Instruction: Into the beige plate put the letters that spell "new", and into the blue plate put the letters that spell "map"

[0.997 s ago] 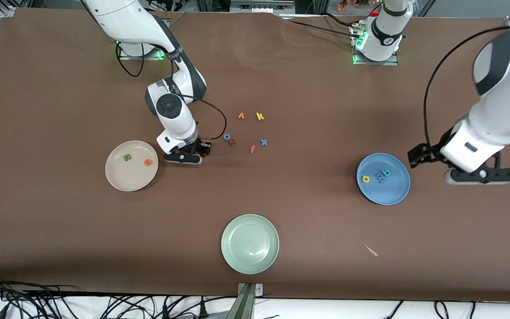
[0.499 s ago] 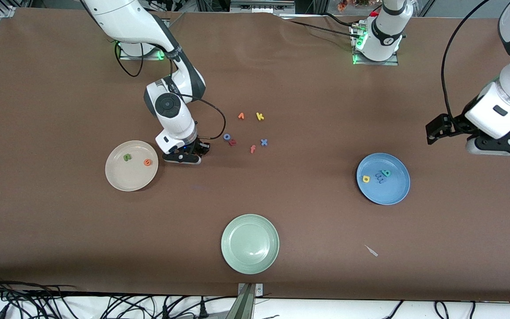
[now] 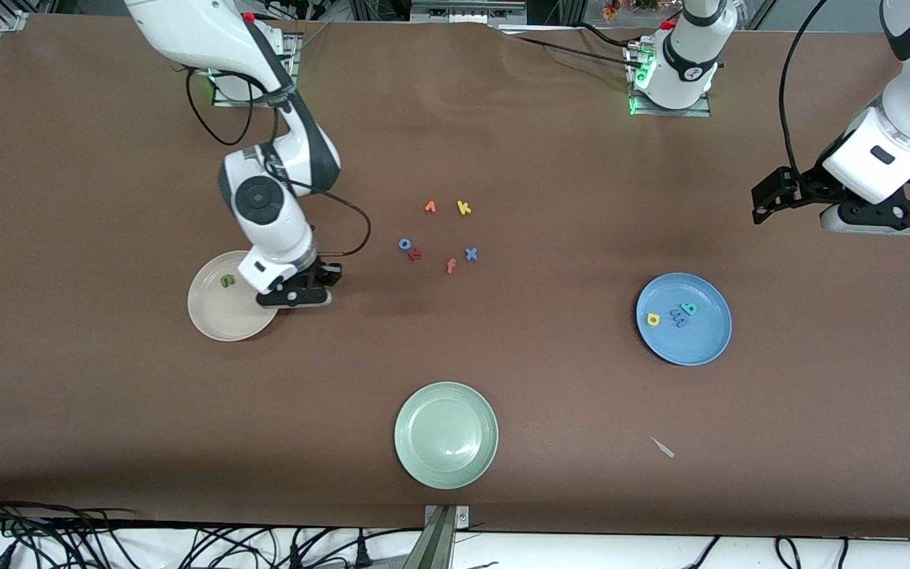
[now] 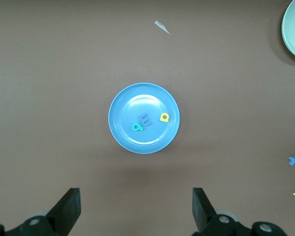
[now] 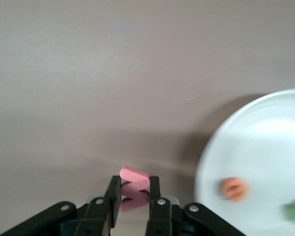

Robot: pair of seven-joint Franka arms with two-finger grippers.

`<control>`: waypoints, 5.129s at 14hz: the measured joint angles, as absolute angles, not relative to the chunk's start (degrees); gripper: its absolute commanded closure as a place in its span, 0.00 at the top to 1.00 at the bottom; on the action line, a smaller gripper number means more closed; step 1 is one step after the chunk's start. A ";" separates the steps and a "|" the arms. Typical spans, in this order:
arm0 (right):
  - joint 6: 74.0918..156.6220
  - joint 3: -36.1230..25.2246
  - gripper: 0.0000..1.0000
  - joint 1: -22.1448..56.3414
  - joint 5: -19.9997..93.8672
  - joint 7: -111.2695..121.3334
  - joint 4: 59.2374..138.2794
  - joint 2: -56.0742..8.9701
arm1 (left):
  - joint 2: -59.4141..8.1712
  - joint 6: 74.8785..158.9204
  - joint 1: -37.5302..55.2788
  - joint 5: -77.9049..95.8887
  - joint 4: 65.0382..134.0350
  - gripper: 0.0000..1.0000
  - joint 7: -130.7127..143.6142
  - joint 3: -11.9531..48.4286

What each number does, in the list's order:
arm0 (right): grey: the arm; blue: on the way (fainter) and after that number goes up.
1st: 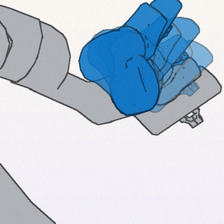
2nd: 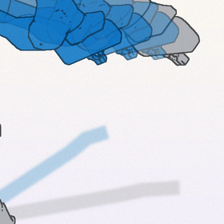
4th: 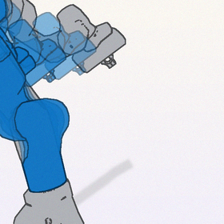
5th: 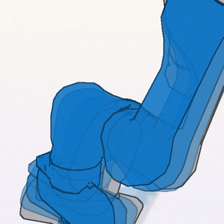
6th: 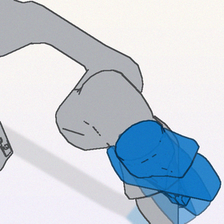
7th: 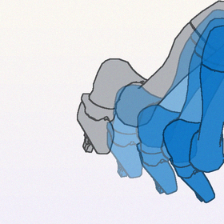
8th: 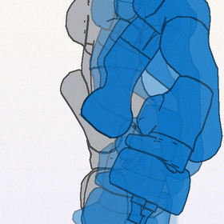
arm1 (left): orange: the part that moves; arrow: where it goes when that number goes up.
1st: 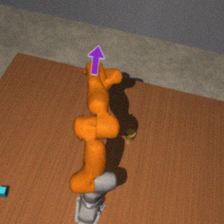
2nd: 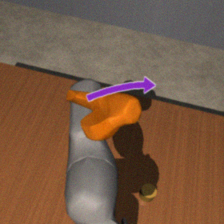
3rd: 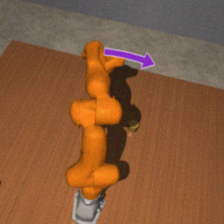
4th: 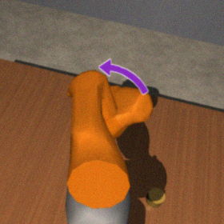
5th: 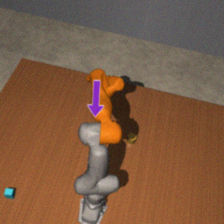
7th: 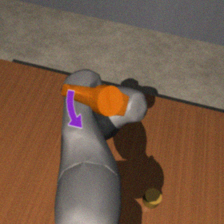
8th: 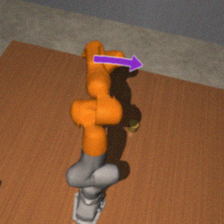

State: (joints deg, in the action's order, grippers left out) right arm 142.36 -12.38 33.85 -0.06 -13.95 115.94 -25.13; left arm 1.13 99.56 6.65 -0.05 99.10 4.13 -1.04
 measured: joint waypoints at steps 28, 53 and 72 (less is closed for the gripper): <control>120.09 -21.92 0.49 34.17 4.55 5.34 109.17 -14.75 | 1.29 99.51 2.81 -0.05 99.21 1.00 4.14 2.68; 91.82 -0.06 1.00 10.71 -0.80 4.75 87.43 -4.20 | 1.29 98.65 2.84 -0.05 99.19 1.00 4.13 3.58; 88.49 -0.55 1.00 10.24 -0.80 2.64 87.78 -4.25 | 1.29 98.65 2.77 -0.05 99.19 1.00 4.13 3.57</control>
